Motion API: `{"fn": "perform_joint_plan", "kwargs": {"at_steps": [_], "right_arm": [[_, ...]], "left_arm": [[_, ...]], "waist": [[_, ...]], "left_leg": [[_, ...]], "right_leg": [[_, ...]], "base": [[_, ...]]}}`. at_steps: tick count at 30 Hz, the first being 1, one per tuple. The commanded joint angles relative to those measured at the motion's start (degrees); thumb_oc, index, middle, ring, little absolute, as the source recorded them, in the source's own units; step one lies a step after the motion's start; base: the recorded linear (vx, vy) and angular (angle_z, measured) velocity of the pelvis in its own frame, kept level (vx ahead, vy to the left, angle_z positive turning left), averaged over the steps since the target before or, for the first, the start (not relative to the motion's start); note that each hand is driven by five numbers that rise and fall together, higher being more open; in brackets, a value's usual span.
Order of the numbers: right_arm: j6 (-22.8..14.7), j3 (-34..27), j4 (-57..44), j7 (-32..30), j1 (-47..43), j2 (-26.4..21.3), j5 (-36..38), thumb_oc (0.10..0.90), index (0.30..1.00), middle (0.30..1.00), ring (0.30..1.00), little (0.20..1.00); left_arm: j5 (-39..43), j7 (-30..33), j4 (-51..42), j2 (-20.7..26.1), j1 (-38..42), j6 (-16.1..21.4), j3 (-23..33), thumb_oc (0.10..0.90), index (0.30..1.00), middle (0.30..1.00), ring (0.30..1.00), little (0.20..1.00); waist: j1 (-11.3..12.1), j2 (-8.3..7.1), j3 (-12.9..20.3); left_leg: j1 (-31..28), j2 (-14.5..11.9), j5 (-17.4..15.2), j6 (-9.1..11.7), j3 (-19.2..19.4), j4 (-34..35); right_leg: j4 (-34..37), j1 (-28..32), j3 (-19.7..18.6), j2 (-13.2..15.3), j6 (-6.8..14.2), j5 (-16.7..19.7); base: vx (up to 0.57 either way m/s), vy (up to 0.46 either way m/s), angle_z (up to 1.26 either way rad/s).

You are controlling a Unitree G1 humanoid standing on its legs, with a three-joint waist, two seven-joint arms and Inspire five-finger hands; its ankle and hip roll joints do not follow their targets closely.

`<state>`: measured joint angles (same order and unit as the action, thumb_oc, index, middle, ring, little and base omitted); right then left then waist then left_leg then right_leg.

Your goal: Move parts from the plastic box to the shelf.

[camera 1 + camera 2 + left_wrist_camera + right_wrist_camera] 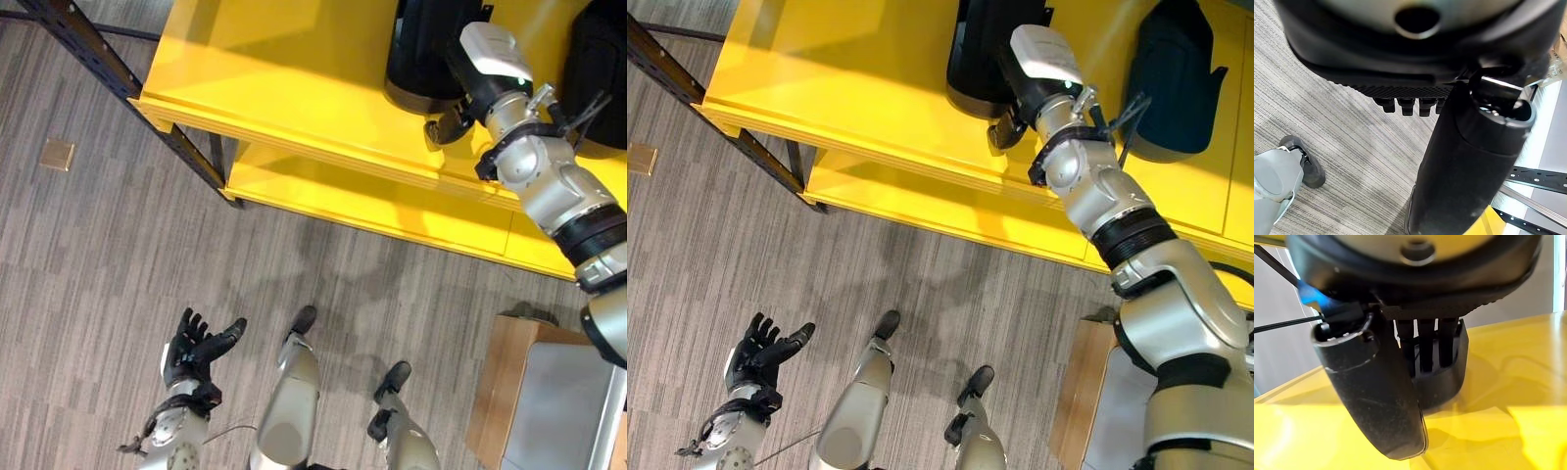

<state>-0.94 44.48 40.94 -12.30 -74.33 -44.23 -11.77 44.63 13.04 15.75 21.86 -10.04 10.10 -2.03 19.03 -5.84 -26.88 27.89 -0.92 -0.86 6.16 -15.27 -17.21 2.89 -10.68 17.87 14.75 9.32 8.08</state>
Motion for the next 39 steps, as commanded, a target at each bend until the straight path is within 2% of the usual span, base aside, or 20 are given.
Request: {"fn": "perform_joint_plan", "kwargs": {"at_steps": [1,9,10,13,21,24,28,29,31,32,35,36,39], "right_arm": [[-1.04,-0.48,-2.87,-3.43,-7.88,-2.59,0.64,0.900,1.000,1.000,1.000,1.000],[-1.14,-2.64,-5.70,-4.00,-6.60,-1.68,1.38,0.900,1.000,1.000,1.000,1.000],[-1.44,-3.69,-9.32,-4.23,-5.97,-1.91,1.30,0.900,1.000,1.000,1.000,1.000],[-1.43,-5.04,-11.95,-4.68,-5.31,-1.71,1.16,0.900,1.000,1.000,1.000,1.000],[-0.86,-8.32,-22.73,-5.60,-3.27,-3.88,-4.43,0.900,1.000,1.000,1.000,1.000],[-0.70,-13.34,-30.34,-5.96,0.93,-3.75,-5.83,0.900,1.000,1.000,1.000,1.000],[-2.90,-25.27,-43.56,-5.10,18.38,-1.24,-2.90,0.900,1.000,1.000,1.000,1.000],[-4.72,-29.63,-47.85,-4.59,27.16,2.29,0.16,0.900,1.000,1.000,1.000,1.000],[-6.22,-32.48,-51.02,-3.03,35.09,4.99,3.68,0.900,1.000,1.000,1.000,1.000],[-8.26,-35.20,-54.20,-1.61,44.28,10.09,7.57,0.900,1.000,1.000,1.000,1.000],[-8.62,-38.00,-56.55,-1.56,52.86,11.94,4.03,0.900,1.000,1.000,1.000,1.000],[-8.59,-38.04,-56.61,-1.54,52.93,11.95,4.02,0.900,1.000,1.000,1.000,1.000],[-10.32,-40.80,-59.50,-0.19,64.46,15.32,4.74,0.900,1.000,1.000,1.000,1.000]], "left_arm": [[-0.53,-0.33,-3.32,5.20,-2.73,4.06,1.45,0.900,1.000,1.000,1.000,1.000],[-0.87,-0.37,-3.14,5.45,-2.53,3.78,1.48,0.900,1.000,1.000,1.000,1.000],[-1.24,-0.21,-2.60,5.49,-2.29,3.49,1.72,0.900,1.000,1.000,1.000,1.000],[-1.24,-0.17,-2.41,5.33,-2.49,3.29,1.88,0.900,1.000,1.000,1.000,1.000],[-2.81,0.54,-2.75,5.20,-2.44,2.21,2.98,0.900,1.000,1.000,1.000,1.000],[-3.65,1.04,-2.06,4.25,-2.85,1.37,3.64,0.900,1.000,1.000,1.000,1.000],[-4.30,1.10,-2.13,1.67,-4.13,-0.27,4.08,0.900,1.000,1.000,1.000,1.000],[-4.80,0.93,-1.57,0.14,-4.39,-1.15,3.61,0.900,1.000,1.000,1.000,1.000],[-5.30,0.46,-1.73,-0.66,-5.11,-1.65,3.07,0.900,1.000,1.000,1.000,1.000],[-5.61,-0.22,-1.90,-2.35,-5.95,-2.45,2.44,0.900,1.000,1.000,1.000,1.000],[-5.90,-0.61,-2.00,-3.98,-6.98,-2.69,2.42,0.900,1.000,1.000,1.000,1.000],[-5.90,-0.61,-2.01,-3.97,-7.01,-2.69,2.39,0.900,1.000,1.000,1.000,1.000],[-6.77,-1.39,-3.21,-5.91,-8.74,-2.58,1.82,0.900,1.000,1.000,1.000,1.000]], "waist": [[-0.53,-0.28,2.97],[-0.54,0.03,3.54],[-0.80,-0.04,4.01],[-0.97,-0.08,4.49],[-2.12,-0.12,6.26],[-3.52,0.02,7.68],[-6.39,0.31,10.32],[-7.87,0.78,11.32],[-9.07,0.97,12.39],[-10.79,1.51,13.89],[-12.98,2.40,15.37],[-12.93,2.40,15.38],[-16.16,3.56,16.94]], "left_leg": [[0.14,-1.29,2.90,-1.97,1.84,4.39],[-0.19,-1.31,2.89,-1.95,1.90,4.42],[-0.73,-1.48,2.89,-1.94,1.99,4.73],[-1.24,-1.65,2.91,-1.93,2.10,5.02],[-2.23,-1.99,3.35,-1.94,2.55,6.00],[-3.68,-2.62,3.40,-1.86,3.21,6.65],[-7.10,-4.38,3.65,-1.66,4.64,8.50],[-8.83,-5.33,4.06,-1.53,5.20,9.85],[-10.36,-6.44,4.81,-1.14,5.92,11.58],[-12.53,-7.66,5.78,-0.78,7.17,13.79],[-14.71,-8.69,6.73,-0.37,8.40,16.05],[-14.77,-8.71,6.75,-0.36,8.43,16.11],[-17.44,-9.86,7.60,0.09,10.01,18.31]], "right_leg": [[-6.03,4.35,2.06,4.24,2.02,-4.30],[-6.30,4.50,2.16,4.26,1.98,-4.55],[-6.23,4.72,2.14,4.17,1.98,-4.69],[-6.18,4.94,2.01,4.11,1.99,-4.75],[-5.88,5.32,1.78,4.18,2.06,-4.79],[-5.81,5.56,1.18,4.12,1.94,-4.88],[-5.76,6.64,-0.30,3.34,1.73,-5.60],[-5.73,7.15,-0.77,3.01,1.78,-5.78],[-5.27,7.55,-1.31,2.44,1.84,-5.94],[-4.40,8.15,-1.95,1.79,1.92,-5.86],[-3.72,8.61,-3.03,0.94,2.01,-5.86],[-3.71,8.63,-3.06,0.93,2.01,-5.85],[-3.23,9.18,-4.60,-0.03,1.88,-6.19]], "base": [[0.00,0.000,0.00],[0.00,0.000,0.00],[0.00,0.000,0.00],[0.00,0.000,0.00],[0.00,0.000,-0.01],[0.01,-0.006,-0.04],[0.03,-0.032,-0.22],[0.03,-0.044,-0.34],[0.01,-0.041,-0.34],[0.01,-0.032,-0.37],[0.01,-0.013,-0.35],[0.00,-0.018,-0.27],[0.00,0.007,-0.20]]}}
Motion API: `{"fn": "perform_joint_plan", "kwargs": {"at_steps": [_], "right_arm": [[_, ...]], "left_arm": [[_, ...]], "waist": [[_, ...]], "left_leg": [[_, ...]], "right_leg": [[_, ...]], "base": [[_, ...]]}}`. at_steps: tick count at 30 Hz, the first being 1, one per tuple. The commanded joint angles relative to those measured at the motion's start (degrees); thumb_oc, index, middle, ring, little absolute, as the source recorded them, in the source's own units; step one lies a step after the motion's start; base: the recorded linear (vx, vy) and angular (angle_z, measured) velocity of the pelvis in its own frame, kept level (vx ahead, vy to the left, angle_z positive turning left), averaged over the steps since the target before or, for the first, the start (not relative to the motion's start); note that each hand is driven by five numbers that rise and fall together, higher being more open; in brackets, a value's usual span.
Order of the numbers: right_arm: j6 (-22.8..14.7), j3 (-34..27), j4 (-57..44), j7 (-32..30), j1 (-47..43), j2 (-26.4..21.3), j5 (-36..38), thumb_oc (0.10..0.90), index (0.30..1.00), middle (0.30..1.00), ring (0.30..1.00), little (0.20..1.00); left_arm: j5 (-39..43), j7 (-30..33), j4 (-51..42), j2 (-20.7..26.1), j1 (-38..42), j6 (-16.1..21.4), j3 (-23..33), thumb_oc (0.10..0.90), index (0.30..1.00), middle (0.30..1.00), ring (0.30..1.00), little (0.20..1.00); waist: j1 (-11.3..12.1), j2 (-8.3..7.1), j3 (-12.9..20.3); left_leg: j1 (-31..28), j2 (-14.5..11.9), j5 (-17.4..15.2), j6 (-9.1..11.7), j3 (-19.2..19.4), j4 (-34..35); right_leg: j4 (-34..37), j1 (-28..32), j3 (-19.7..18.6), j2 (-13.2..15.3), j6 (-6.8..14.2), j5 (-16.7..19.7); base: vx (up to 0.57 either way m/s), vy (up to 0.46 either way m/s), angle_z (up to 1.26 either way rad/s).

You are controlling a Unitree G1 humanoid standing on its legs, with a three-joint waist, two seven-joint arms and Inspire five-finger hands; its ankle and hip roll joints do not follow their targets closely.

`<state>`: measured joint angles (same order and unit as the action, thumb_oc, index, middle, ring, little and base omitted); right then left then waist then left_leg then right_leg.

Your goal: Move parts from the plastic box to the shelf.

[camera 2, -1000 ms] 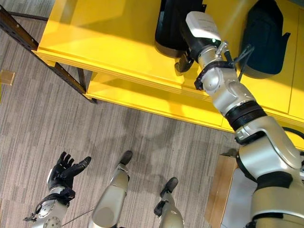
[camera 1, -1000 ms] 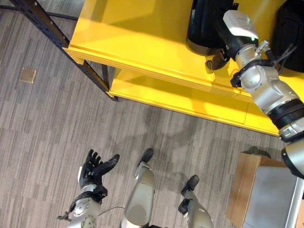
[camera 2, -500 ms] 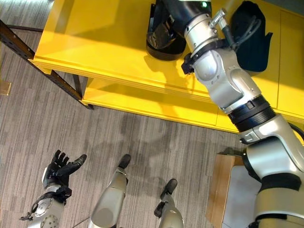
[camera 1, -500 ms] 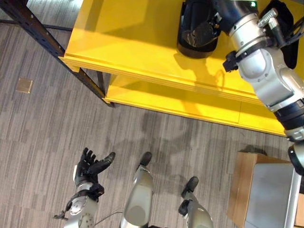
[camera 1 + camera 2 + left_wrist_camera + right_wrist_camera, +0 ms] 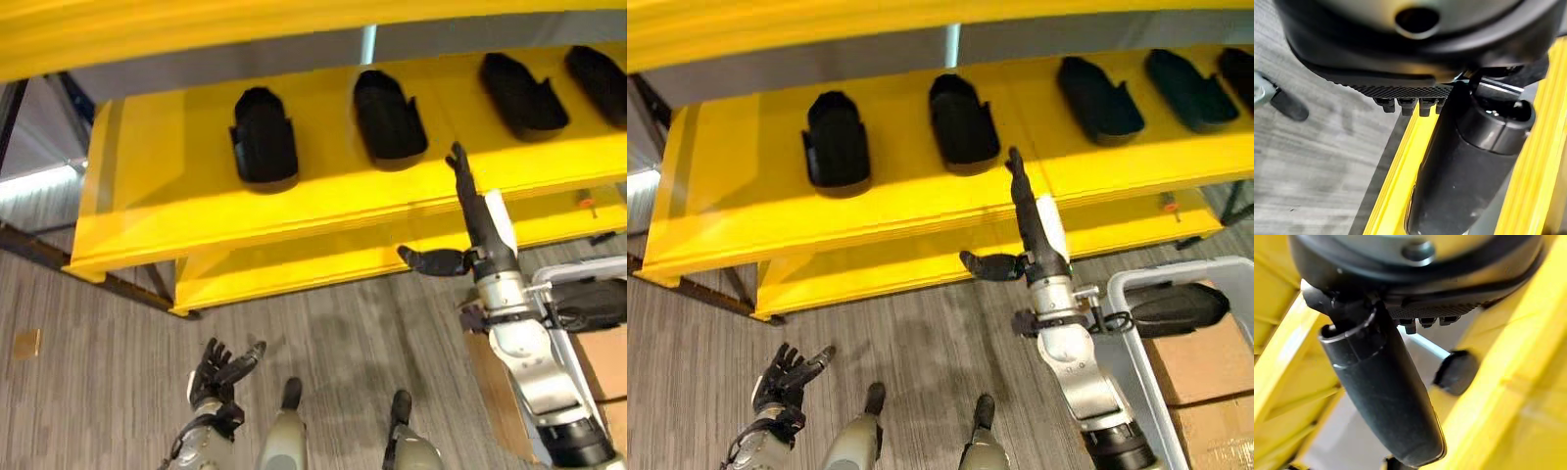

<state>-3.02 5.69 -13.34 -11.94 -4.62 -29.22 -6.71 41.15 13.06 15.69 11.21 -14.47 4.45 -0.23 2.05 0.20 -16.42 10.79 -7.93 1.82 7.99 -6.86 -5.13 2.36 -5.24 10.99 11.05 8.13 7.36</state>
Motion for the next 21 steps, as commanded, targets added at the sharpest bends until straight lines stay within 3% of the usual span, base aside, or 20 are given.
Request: {"fn": "perform_joint_plan", "kwargs": {"at_steps": [1,6,10,14,18,21], "right_arm": [[-8.89,-2.36,-5.27,-0.31,-2.80,0.78,-0.31,0.900,1.000,1.000,1.000,1.000],[-11.23,-4.63,-5.44,1.00,6.26,3.11,2.82,0.900,1.000,1.000,1.000,1.000],[-11.67,-5.14,-4.03,0.47,8.51,3.37,2.36,0.900,1.000,1.000,1.000,1.000],[-12.35,-7.34,-3.07,-2.56,9.74,3.28,0.33,0.900,1.000,1.000,1.000,1.000],[-13.59,-7.13,-2.63,-3.32,8.67,2.84,1.93,0.900,1.000,1.000,1.000,1.000],[-14.57,-7.02,-2.84,-4.02,8.28,2.34,2.80,0.900,1.000,1.000,1.000,1.000]], "left_arm": [[-3.84,-1.95,-3.46,4.43,-4.70,3.05,-0.15,0.900,1.000,1.000,1.000,1.000],[-6.20,-2.92,-4.44,4.02,-5.88,3.57,-0.68,0.900,1.000,1.000,1.000,1.000],[-7.76,-2.01,-4.83,4.14,-5.46,4.50,-0.32,0.900,1.000,1.000,1.000,1.000],[-10.37,0.18,-5.63,4.33,-2.20,6.32,-0.06,0.900,1.000,1.000,1.000,1.000],[-18.00,3.10,-5.58,5.64,1.16,7.03,-1.08,0.900,1.000,1.000,1.000,1.000],[-19.06,3.59,-6.62,5.48,1.66,7.69,-1.61,0.900,1.000,1.000,1.000,1.000]], "waist": [[-0.20,-2.17,6.73],[-2.93,-0.89,8.09],[-3.55,-0.53,8.25],[-4.40,0.25,7.87],[-4.38,0.64,7.23],[-4.33,0.50,5.97]], "left_leg": [[-0.88,-3.09,4.94,-1.78,2.07,6.48],[-3.80,-4.45,4.89,-1.65,3.70,7.38],[-4.92,-5.28,5.29,-1.38,3.85,8.14],[-4.73,-7.66,7.91,0.13,2.59,9.27],[-4.14,-9.34,9.71,0.88,1.86,9.44],[-2.94,-10.39,11.27,0.68,2.00,6.99]], "right_leg": [[-2.75,3.68,1.69,3.50,3.08,-5.54],[-5.26,3.35,-0.88,2.37,2.73,-7.47],[-7.49,3.08,-1.52,1.66,2.33,-9.31],[-12.50,1.67,-2.22,-1.64,0.47,-13.49],[-15.44,-0.02,-2.35,-3.65,-1.14,-15.68],[-15.63,-0.59,-3.43,-5.01,-2.75,-15.91]], "base": [[0.01,0.001,-0.19],[0.02,-0.005,-0.23],[0.01,-0.031,-0.15],[-0.02,-0.112,0.12],[-0.03,-0.129,0.10],[-0.05,-0.165,0.04]]}}
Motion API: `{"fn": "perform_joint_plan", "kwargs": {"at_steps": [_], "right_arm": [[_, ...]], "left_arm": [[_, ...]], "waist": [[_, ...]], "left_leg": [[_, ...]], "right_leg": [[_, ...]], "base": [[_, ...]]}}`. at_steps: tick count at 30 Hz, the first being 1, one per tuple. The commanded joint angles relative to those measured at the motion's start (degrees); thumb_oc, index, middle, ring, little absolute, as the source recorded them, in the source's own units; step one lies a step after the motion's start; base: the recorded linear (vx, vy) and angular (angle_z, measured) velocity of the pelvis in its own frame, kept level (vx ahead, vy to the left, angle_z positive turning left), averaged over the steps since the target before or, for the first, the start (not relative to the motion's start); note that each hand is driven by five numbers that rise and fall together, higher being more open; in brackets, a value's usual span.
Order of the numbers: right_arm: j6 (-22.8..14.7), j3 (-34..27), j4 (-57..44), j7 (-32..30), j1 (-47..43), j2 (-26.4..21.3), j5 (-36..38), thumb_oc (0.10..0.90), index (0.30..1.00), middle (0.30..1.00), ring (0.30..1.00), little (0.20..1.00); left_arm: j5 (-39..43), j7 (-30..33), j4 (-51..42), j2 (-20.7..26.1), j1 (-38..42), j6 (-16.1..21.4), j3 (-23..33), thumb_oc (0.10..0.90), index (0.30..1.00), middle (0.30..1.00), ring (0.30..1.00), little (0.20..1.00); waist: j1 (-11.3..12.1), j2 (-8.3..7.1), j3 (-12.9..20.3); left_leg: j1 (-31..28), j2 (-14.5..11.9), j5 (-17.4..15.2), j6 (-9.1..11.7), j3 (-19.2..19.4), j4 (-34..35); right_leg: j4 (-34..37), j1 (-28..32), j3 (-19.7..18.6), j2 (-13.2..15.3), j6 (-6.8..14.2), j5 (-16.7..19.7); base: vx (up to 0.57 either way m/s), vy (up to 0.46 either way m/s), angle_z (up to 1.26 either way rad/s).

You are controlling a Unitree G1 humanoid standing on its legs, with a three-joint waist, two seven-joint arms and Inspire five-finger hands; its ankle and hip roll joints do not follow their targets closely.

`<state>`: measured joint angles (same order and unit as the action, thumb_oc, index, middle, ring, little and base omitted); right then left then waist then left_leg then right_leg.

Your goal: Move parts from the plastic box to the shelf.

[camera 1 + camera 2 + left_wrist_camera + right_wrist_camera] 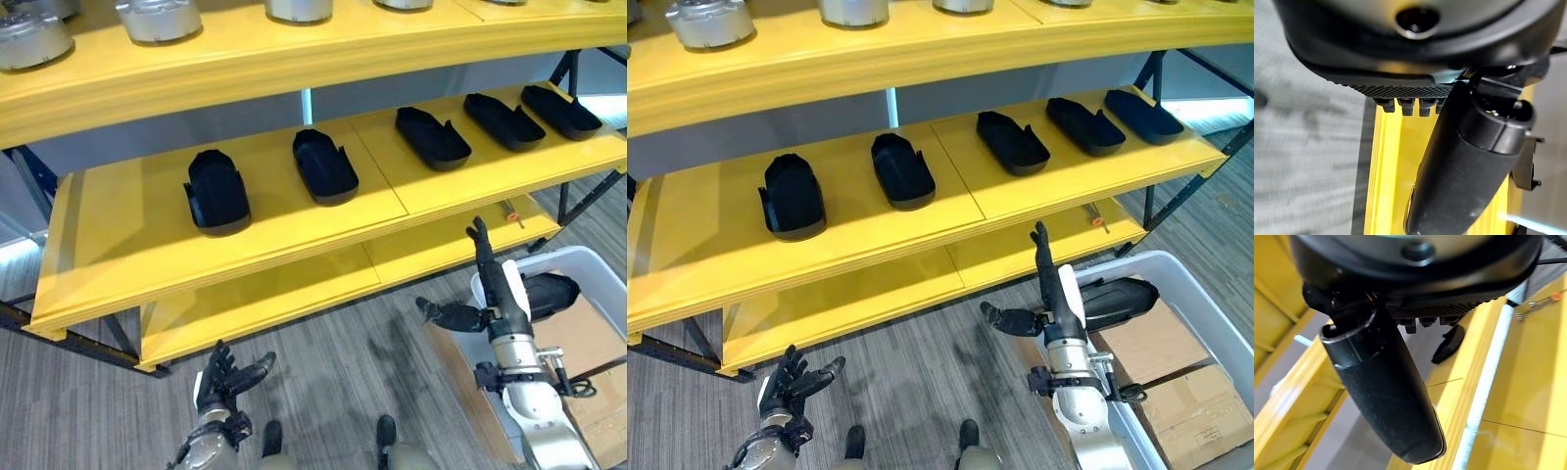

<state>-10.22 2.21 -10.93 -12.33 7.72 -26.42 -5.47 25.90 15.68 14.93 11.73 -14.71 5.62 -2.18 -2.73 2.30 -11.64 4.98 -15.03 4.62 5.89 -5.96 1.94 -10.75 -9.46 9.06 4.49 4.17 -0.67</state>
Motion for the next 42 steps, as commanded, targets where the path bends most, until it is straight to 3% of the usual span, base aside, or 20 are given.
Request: {"fn": "perform_joint_plan", "kwargs": {"at_steps": [1,3,5,7,8,9,10,12,13,15,19,23,27,30,31,32,35,36,39,42], "right_arm": [[-7.86,-3.27,-5.19,-3.79,-4.11,-0.48,1.94,0.900,1.000,1.000,1.000,1.000],[-8.17,-3.87,-5.19,-4.04,-3.25,-0.76,1.69,0.900,1.000,1.000,1.000,1.000],[-8.02,-4.51,-4.77,-4.04,-2.29,-0.71,2.25,0.900,1.000,1.000,1.000,1.000],[-7.71,-4.57,-3.85,-4.12,-2.29,-0.73,2.20,0.900,1.000,1.000,1.000,1.000],[-7.71,-4.60,-3.86,-4.12,-2.30,-0.71,2.20,0.900,1.000,1.000,1.000,1.000],[-7.87,-4.38,-3.58,-3.81,-2.54,-0.80,2.17,0.900,1.000,1.000,1.000,1.000],[-7.87,-4.25,-2.49,-3.67,-3.05,-0.94,1.78,0.900,1.000,1.000,1.000,1.000],[-7.66,-3.28,-1.31,-3.46,-4.26,-1.28,0.47,0.900,1.000,1.000,1.000,1.000],[-7.76,-2.20,-1.11,-2.28,-5.79,-1.11,0.87,0.900,1.000,1.000,1.000,1.000],[-8.38,-3.41,-2.35,-0.51,-4.05,-0.49,2.34,0.900,1.000,1.000,1.000,1.000],[-8.20,-3.83,-3.15,1.06,-2.20,0.84,3.95,0.900,1.000,1.000,1.000,1.000],[-7.72,-1.87,-2.66,1.58,-4.02,1.24,4.24,0.900,1.000,1.000,1.000,1.000],[-7.12,1.32,-2.34,2.80,-7.03,1.64,5.30,0.900,1.000,1.000,1.000,1.000],[-6.82,2.29,-2.45,2.87,-8.44,1.96,4.38,0.900,1.000,1.000,1.000,1.000],[-6.75,2.69,-2.54,2.57,-8.26,2.98,3.48,0.900,1.000,1.000,1.000,1.000],[-6.79,3.08,-2.40,2.56,-8.42,3.12,3.21,0.900,1.000,1.000,1.000,1.000],[-6.28,5.90,-0.06,2.10,-11.82,3.02,2.52,0.900,1.000,1.000,1.000,1.000],[-6.13,6.52,0.26,2.00,-13.40,2.65,2.27,0.900,1.000,1.000,1.000,1.000],[-6.13,6.64,0.10,1.32,-15.02,2.32,1.84,0.900,1.000,1.000,1.000,1.000],[-5.85,5.67,-0.22,1.03,-13.22,2.13,1.29,0.900,1.000,1.000,1.000,1.000]], "left_arm": [[-4.64,1.10,-6.33,5.21,2.13,6.62,0.24,0.900,1.000,1.000,1.000,1.000],[-5.98,0.87,-7.81,5.61,2.44,6.46,0.05,0.900,1.000,1.000,1.000,1.000],[-5.44,0.70,-8.25,5.50,2.54,6.90,-0.20,0.900,1.000,1.000,1.000,1.000],[-5.47,0.59,-8.16,5.60,2.46,6.90,0.42,0.900,1.000,1.000,1.000,1.000],[-5.47,0.59,-8.17,5.62,2.48,6.89,0.41,0.900,1.000,1.000,1.000,1.000],[-5.93,0.51,-8.54,5.55,1.93,7.03,1.02,0.900,1.000,1.000,1.000,1.000],[-6.20,0.31,-9.01,5.09,1.18,7.22,1.50,0.900,1.000,1.000,1.000,1.000],[-5.94,-0.17,-9.29,4.68,-0.07,7.66,2.19,0.900,1.000,1.000,1.000,1.000],[-6.26,-0.26,-9.99,4.60,-1.50,8.32,3.64,0.900,1.000,1.000,1.000,1.000],[-9.28,-0.25,-10.11,4.90,-1.86,9.09,3.75,0.900,1.000,1.000,1.000,1.000],[-9.55,-0.42,-8.94,5.77,-2.41,9.04,3.89,0.900,1.000,1.000,1.000,1.000],[-8.34,-0.42,-9.05,6.84,-2.50,9.05,4.15,0.900,1.000,1.000,1.000,1.000],[-7.05,-0.42,-9.28,7.28,-2.93,8.97,4.32,0.900,1.000,1.000,1.000,1.000],[-7.35,-1.17,-10.30,8.15,-3.63,8.66,4.12,0.900,1.000,1.000,1.000,1.000],[-8.06,-1.02,-10.41,8.87,-3.35,8.34,3.50,0.900,1.000,1.000,1.000,1.000],[-7.92,-0.98,-10.37,8.91,-3.27,8.24,3.45,0.900,1.000,1.000,1.000,1.000],[-6.42,-1.23,-9.94,7.87,-3.64,7.83,3.59,0.900,1.000,1.000,1.000,1.000],[-6.43,-1.35,-9.96,7.92,-3.52,7.91,3.52,0.900,1.000,1.000,1.000,1.000],[-7.53,-1.72,-9.65,7.77,-2.38,7.84,2.86,0.900,1.000,1.000,1.000,1.000],[-7.96,-1.89,-9.37,7.08,-1.53,7.88,1.82,0.900,1.000,1.000,1.000,1.000]], "waist": [[0.53,-1.80,0.64],[0.50,-2.10,-0.25],[0.74,-1.96,-0.91],[2.21,-2.37,-1.39],[2.17,-2.32,-1.34],[2.81,-2.74,-1.29],[3.64,-2.71,-1.12],[4.99,-3.05,-0.91],[5.85,-3.43,-0.61],[5.12,-3.66,-0.15],[4.63,-4.02,0.86],[4.47,-4.32,1.63],[4.62,-4.57,2.46],[4.88,-4.55,1.17],[5.24,-4.29,-0.53],[5.93,-4.17,-1.19],[6.11,-4.23,-3.42],[6.02,-4.37,-3.85],[4.23,-4.77,-5.12],[4.50,-5.73,-4.71]], "left_leg": [[3.68,-3.75,9.32,2.61,0.68,-1.91],[5.43,-3.82,9.95,1.73,1.07,-5.10],[6.02,-1.76,10.05,1.00,0.13,-5.22],[7.37,4.44,7.86,0.40,-6.05,-3.58],[7.60,4.47,8.02,0.35,-6.15,-3.65],[8.54,7.88,7.14,0.31,-9.16,-2.65],[11.31,12.79,7.63,0.15,-12.21,-1.76],[12.17,18.10,6.87,-0.46,-16.97,-2.72],[11.41,19.73,4.62,-1.23,-21.02,-5.32],[10.63,18.29,3.38,-1.41,-17.85,-6.33],[9.39,17.91,1.33,-2.69,-16.36,-7.04],[8.08,17.38,-1.07,-4.75,-11.43,-7.76],[6.79,18.09,-4.09,-7.14,-6.94,-9.26],[6.94,19.64,-5.95,-8.86,-5.53,-11.25],[5.26,19.54,-7.95,-9.74,-4.11,-12.10],[4.66,19.03,-8.20,-9.52,-3.11,-12.01],[-0.22,17.24,-9.75,-8.75,2.35,-9.06],[-1.17,17.04,-9.87,-8.81,3.36,-7.87],[-3.46,16.90,-10.63,-8.84,3.88,-6.20],[-3.35,17.36,-12.06,-8.29,3.72,-6.64]], "right_leg": [[-1.96,3.93,-1.94,0.95,0.49,-7.73],[-1.10,4.67,-1.54,0.48,-0.63,-7.46],[-0.06,5.54,-1.22,0.34,-1.02,-7.16],[1.77,6.65,-2.78,-0.12,-1.24,-7.34],[1.98,6.58,-2.70,-0.12,-1.19,-7.05],[2.94,7.18,-4.04,-0.94,-1.21,-7.04],[4.54,7.89,-6.28,-2.78,-1.19,-5.84],[5.86,8.40,-10.19,-4.32,-1.17,-5.31],[5.90,7.80,-15.10,-5.48,-1.07,-4.87],[7.07,8.22,-15.85,-4.63,-0.52,-4.46],[7.84,8.67,-17.58,-3.46,0.02,-4.23],[7.92,7.96,-21.75,-2.28,1.28,-3.24],[8.07,6.80,-24.56,-0.50,3.19,-2.08],[3.05,3.78,-25.66,0.15,4.75,-2.72],[-4.58,1.04,-19.61,1.45,4.88,-3.16],[-6.35,-0.54,-13.99,3.53,5.06,-1.43],[-0.19,-6.48,2.27,9.52,5.80,6.89],[2.07,-7.94,4.46,9.64,6.55,9.00],[6.98,-11.53,2.40,8.32,7.52,13.14],[8.56,-9.11,1.91,7.54,6.40,11.89]], "base": [[-0.05,-0.170,0.00],[-0.01,-0.165,0.02],[0.04,-0.090,0.18],[0.09,-0.060,0.26],[0.10,-0.067,0.17],[0.15,-0.091,0.03],[0.21,-0.112,-0.23],[0.18,-0.003,-1.28],[0.14,0.112,-2.05],[0.12,0.168,-1.80],[0.11,0.154,-1.08],[0.05,0.156,-0.95],[0.06,0.185,-0.78],[0.00,0.223,-0.64],[0.01,0.112,-0.42],[0.02,0.119,-0.26],[0.05,0.030,-1.02],[0.09,0.020,-1.02],[0.17,-0.047,-1.41],[0.15,-0.090,0.17]]}}
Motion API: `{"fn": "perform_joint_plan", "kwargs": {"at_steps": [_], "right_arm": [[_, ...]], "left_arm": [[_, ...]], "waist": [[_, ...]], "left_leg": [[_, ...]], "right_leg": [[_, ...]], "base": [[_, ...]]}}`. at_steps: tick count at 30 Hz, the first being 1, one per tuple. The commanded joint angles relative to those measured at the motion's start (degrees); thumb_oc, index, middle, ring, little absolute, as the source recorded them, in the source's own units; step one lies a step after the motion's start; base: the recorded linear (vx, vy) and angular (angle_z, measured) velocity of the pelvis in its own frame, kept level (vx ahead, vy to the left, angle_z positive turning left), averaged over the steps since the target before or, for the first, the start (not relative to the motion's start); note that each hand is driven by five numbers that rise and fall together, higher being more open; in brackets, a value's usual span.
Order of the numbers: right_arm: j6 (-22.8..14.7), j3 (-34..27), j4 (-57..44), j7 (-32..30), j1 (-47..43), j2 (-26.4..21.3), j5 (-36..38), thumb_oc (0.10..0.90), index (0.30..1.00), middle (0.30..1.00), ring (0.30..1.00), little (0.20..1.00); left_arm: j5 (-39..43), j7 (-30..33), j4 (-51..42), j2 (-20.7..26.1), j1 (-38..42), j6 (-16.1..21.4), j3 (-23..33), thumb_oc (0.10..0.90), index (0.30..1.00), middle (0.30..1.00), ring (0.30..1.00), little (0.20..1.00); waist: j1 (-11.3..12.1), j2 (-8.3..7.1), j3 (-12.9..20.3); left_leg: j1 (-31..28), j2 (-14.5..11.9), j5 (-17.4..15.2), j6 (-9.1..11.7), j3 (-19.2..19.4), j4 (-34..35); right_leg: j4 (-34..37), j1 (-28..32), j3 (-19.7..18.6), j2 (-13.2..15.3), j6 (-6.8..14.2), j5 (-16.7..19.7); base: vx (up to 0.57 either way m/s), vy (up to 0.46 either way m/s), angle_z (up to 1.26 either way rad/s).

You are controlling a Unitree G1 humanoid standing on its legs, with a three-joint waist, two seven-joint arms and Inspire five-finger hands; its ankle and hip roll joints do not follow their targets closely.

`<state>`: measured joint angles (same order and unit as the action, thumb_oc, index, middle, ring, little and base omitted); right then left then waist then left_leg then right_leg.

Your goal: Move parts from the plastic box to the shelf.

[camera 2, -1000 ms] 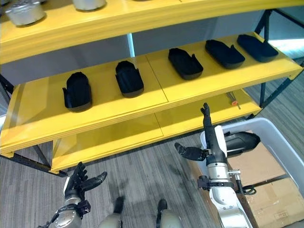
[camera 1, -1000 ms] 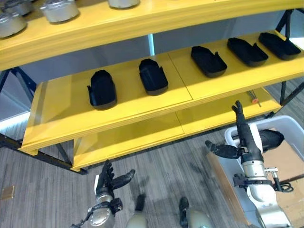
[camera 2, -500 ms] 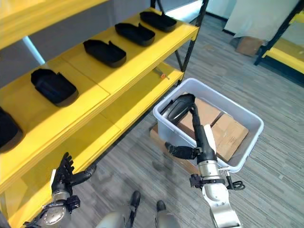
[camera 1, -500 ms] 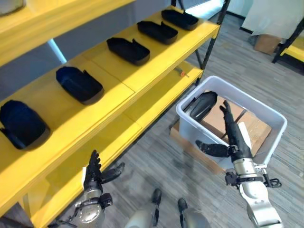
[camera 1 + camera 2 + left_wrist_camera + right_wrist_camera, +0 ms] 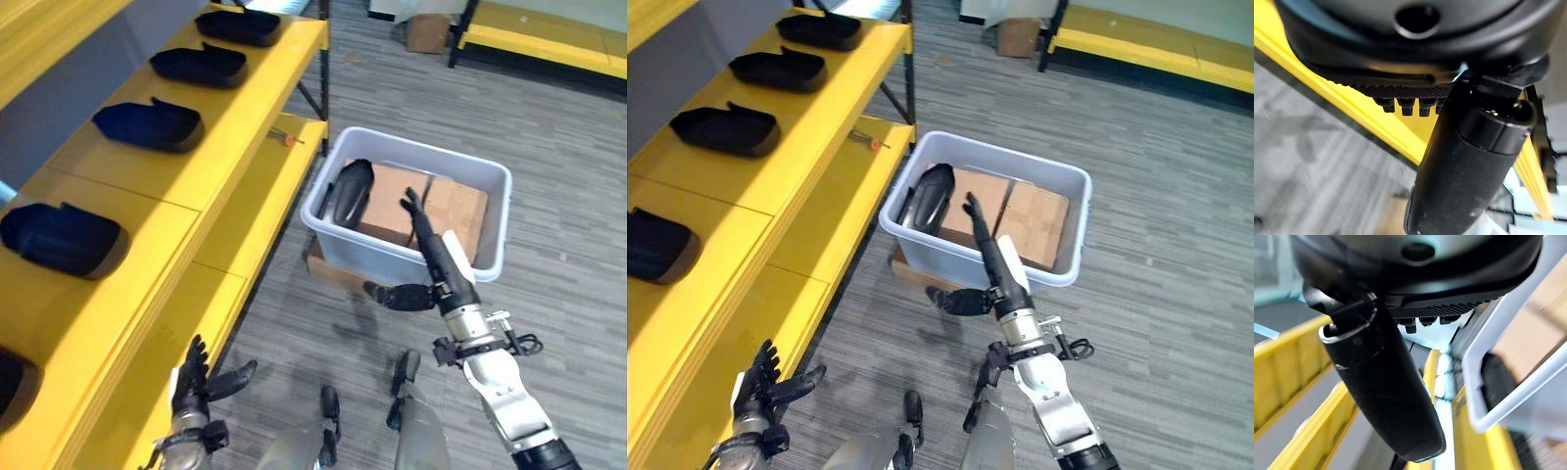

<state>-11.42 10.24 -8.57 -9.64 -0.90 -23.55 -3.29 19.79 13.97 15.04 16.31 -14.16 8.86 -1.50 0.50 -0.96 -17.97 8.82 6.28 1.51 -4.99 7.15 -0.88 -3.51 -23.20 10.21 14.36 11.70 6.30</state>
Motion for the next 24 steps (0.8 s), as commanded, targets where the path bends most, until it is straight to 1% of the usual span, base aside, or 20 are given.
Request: {"fn": "perform_joint_plan", "kwargs": {"at_steps": [1,2,3,5,8,10,11,12,13,14,15,16,17,18,19,20,21,22,23,24], "right_arm": [[-4.65,-2.36,-2.57,-1.66,-4.59,-0.75,-0.89,0.900,1.000,1.000,1.000,1.000],[-4.59,-2.53,-2.62,-1.66,-4.30,-0.88,-0.85,0.900,1.000,1.000,1.000,1.000],[-4.73,-4.17,-3.15,-2.17,-2.81,-0.79,0.66,0.900,1.000,1.000,1.000,1.000],[-4.98,-5.75,-3.52,-3.06,-1.14,-0.83,0.34,0.900,1.000,1.000,1.000,1.000],[-4.91,-7.28,-4.03,-3.67,1.11,-0.66,0.71,0.900,1.000,1.000,1.000,1.000],[-5.04,-7.82,-4.35,-3.72,1.86,-0.76,0.96,0.900,1.000,1.000,1.000,1.000],[-5.28,-8.05,-4.45,-3.93,2.18,-0.79,1.55,0.900,1.000,1.000,1.000,1.000],[-5.27,-8.08,-4.47,-3.92,2.16,-0.75,1.56,0.900,1.000,1.000,1.000,1.000],[-5.62,-8.05,-4.66,-3.69,2.32,-1.10,2.16,0.900,1.000,1.000,1.000,1.000],[-5.62,-8.04,-4.67,-3.69,2.32,-1.08,2.16,0.900,1.000,1.000,1.000,1.000],[-5.79,-7.54,-4.78,-3.23,1.85,-1.50,2.90,0.900,1.000,1.000,1.000,1.000],[-5.80,-7.73,-4.89,-3.24,1.85,-1.67,3.40,0.900,1.000,1.000,1.000,1.000],[-5.84,-7.92,-4.86,-3.21,1.85,-1.80,3.78,0.900,1.000,1.000,1.000,1.000],[-5.95,-8.21,-4.88,-3.57,1.65,-2.05,3.85,0.900,1.000,1.000,1.000,1.000],[-6.19,-8.45,-4.90,-3.99,1.35,-2.05,4.03,0.900,1.000,1.000,1.000,1.000],[-6.09,-8.52,-4.88,-4.16,1.45,-2.03,4.16,0.900,1.000,1.000,1.000,1.000],[-6.15,-8.34,-4.79,-4.39,1.07,-1.90,4.08,0.900,1.000,1.000,1.000,1.000],[-6.15,-8.34,-4.78,-4.40,1.07,-1.90,4.08,0.900,1.000,1.000,1.000,1.000],[-6.26,-7.86,-4.76,-4.83,0.62,-1.67,3.64,0.900,1.000,1.000,1.000,1.000],[-5.91,-7.45,-5.27,-3.93,1.32,-1.36,3.36,0.900,1.000,1.000,1.000,1.000]], "left_arm": [[-1.85,-0.17,-9.48,2.49,-2.08,4.63,1.14,0.900,1.000,1.000,1.000,1.000],[-1.89,-0.04,-9.67,2.12,-2.04,4.70,1.01,0.900,1.000,1.000,1.000,1.000],[-0.41,-0.12,-9.26,1.58,-1.01,4.58,-0.13,0.900,1.000,1.000,1.000,1.000],[-0.61,-0.38,-8.52,2.23,0.17,3.97,-1.32,0.900,1.000,1.000,1.000,1.000],[-0.04,-0.59,-8.89,2.59,1.00,3.85,-1.79,0.900,1.000,1.000,1.000,1.000],[-0.25,-0.71,-9.02,2.90,1.29,3.86,-1.80,0.900,1.000,1.000,1.000,1.000],[-0.32,-0.88,-9.72,2.97,0.95,3.85,-1.64,0.900,1.000,1.000,1.000,1.000],[-0.32,-0.88,-9.73,3.02,0.98,3.83,-1.63,0.900,1.000,1.000,1.000,1.000],[-0.60,-1.19,-9.94,3.00,0.09,3.90,-1.40,0.900,1.000,1.000,1.000,1.000],[-0.60,-1.19,-9.94,3.02,0.08,3.90,-1.39,0.900,1.000,1.000,1.000,1.000],[-0.51,-1.11,-9.79,2.82,-0.82,3.76,-1.24,0.900,1.000,1.000,1.000,1.000],[-0.10,-1.25,-9.88,2.60,-1.40,3.66,-0.99,0.900,1.000,1.000,1.000,1.000],[0.18,-1.45,-9.95,2.60,-1.74,3.48,-0.73,0.900,1.000,1.000,1.000,1.000],[0.44,-1.60,-10.14,2.74,-2.29,3.41,-0.42,0.900,1.000,1.000,1.000,1.000],[1.01,-1.63,-10.70,2.84,-3.02,3.52,-0.03,0.900,1.000,1.000,1.000,1.000],[1.14,-1.68,-11.03,3.02,-3.79,3.43,0.22,0.900,1.000,1.000,1.000,1.000],[0.60,-1.47,-11.09,3.02,-4.15,3.32,0.29,0.900,1.000,1.000,1.000,1.000],[0.60,-1.47,-11.10,3.01,-4.16,3.32,0.28,0.900,1.000,1.000,1.000,1.000],[-0.72,-1.17,-11.10,2.75,-5.17,3.00,0.51,0.900,1.000,1.000,1.000,1.000],[-1.20,-1.33,-10.84,2.37,-5.33,2.89,0.86,0.900,1.000,1.000,1.000,1.000]], "waist": [[1.26,-2.46,1.63],[1.30,-2.42,1.97],[0.20,-1.79,2.81],[-0.68,-0.93,3.48],[-2.02,-0.15,3.90],[-2.74,-0.14,4.30],[-2.71,-0.05,4.06],[-2.93,-0.27,4.20],[-2.18,-0.92,3.46],[-2.31,-0.99,3.59],[-0.40,-2.01,2.04],[0.03,-2.85,1.22],[0.64,-3.31,0.75],[1.44,-3.83,0.46],[2.17,-4.44,0.39],[2.66,-4.81,0.49],[3.25,-4.30,0.71],[3.35,-4.35,0.65],[4.82,-2.92,1.42],[4.99,-1.87,2.32]], "left_leg": [[-7.19,-3.96,-8.95,2.59,-9.40,-3.82],[-7.19,-4.43,-9.43,2.86,-9.41,-4.13],[-7.92,-6.54,-10.61,3.95,-11.05,-4.76],[-8.79,-9.14,-11.36,5.16,-12.04,-5.18],[-9.19,-11.76,-11.07,6.63,-13.69,-5.73],[-8.82,-13.03,-8.96,7.69,-13.98,-7.14],[-7.22,-14.04,-6.24,8.69,-13.22,-13.11],[-6.79,-13.72,-5.89,8.65,-13.43,-13.16],[-3.14,-12.71,-2.85,8.67,-13.50,-22.87],[-2.95,-12.60,-2.76,8.65,-13.60,-22.86],[1.65,-8.87,-0.67,8.51,-16.46,-32.93],[5.13,-8.89,-0.18,8.05,-16.57,-33.70],[8.18,-9.85,-1.67,7.50,-16.23,-33.16],[10.36,-11.37,-3.07,7.19,-16.53,-30.16],[11.50,-13.71,-3.52,7.36,-16.92,-25.69],[11.35,-15.24,-2.45,7.75,-17.14,-20.05],[11.24,-17.97,1.15,9.05,-17.75,-13.30],[10.93,-18.04,1.35,9.09,-17.60,-12.88],[12.74,-21.57,7.54,11.02,-21.70,-3.85],[9.40,-22.69,7.85,12.72,-21.40,-0.38]], "right_leg": [[1.32,4.63,0.77,-2.34,-1.13,4.93],[0.07,4.40,1.80,-2.15,-1.61,4.39],[-2.07,5.00,4.18,-2.08,-2.79,1.97],[-4.20,5.61,6.06,-2.23,-3.52,-0.64],[-6.84,6.05,8.25,-2.29,-4.49,-3.08],[-6.31,7.07,8.88,-2.85,-5.28,-3.95],[-5.56,9.03,8.73,-4.49,-6.34,-5.34],[-5.24,8.90,8.88,-4.21,-6.37,-4.95],[-3.97,11.27,7.95,-5.73,-7.92,-6.27],[-3.92,11.17,8.04,-5.62,-7.90,-6.21],[-3.12,12.76,5.76,-6.35,-9.04,-6.85],[-2.71,13.56,5.25,-5.97,-9.07,-7.11],[-2.40,14.18,4.67,-6.10,-8.60,-7.25],[-1.82,15.20,3.84,-6.17,-7.90,-7.74],[-1.33,15.82,3.08,-5.78,-6.87,-7.89],[-1.21,15.99,2.34,-5.74,-6.44,-7.93],[-1.30,16.47,1.55,-5.93,-5.95,-8.66],[-1.31,16.51,1.44,-5.94,-5.99,-8.66],[-1.38,17.95,-1.16,-5.08,-4.58,-9.79],[-2.67,18.92,-3.04,-4.75,-4.28,-11.10]], "base": [[0.13,-0.088,0.61],[0.31,-0.191,0.53],[0.37,-0.248,0.51],[0.32,-0.228,0.51],[0.24,-0.154,0.94],[0.24,-0.149,0.56],[0.16,-0.109,0.11],[0.24,-0.142,0.08],[0.09,-0.061,-0.06],[0.21,-0.074,-0.21],[0.11,-0.032,-0.39],[0.17,-0.021,-0.50],[0.16,0.012,-0.80],[0.25,0.103,-0.73],[0.25,0.143,-0.58],[0.26,0.241,-0.34],[0.16,0.168,-0.52],[0.32,0.465,-0.91],[0.40,0.607,-0.99],[0.53,0.861,-0.77]]}}
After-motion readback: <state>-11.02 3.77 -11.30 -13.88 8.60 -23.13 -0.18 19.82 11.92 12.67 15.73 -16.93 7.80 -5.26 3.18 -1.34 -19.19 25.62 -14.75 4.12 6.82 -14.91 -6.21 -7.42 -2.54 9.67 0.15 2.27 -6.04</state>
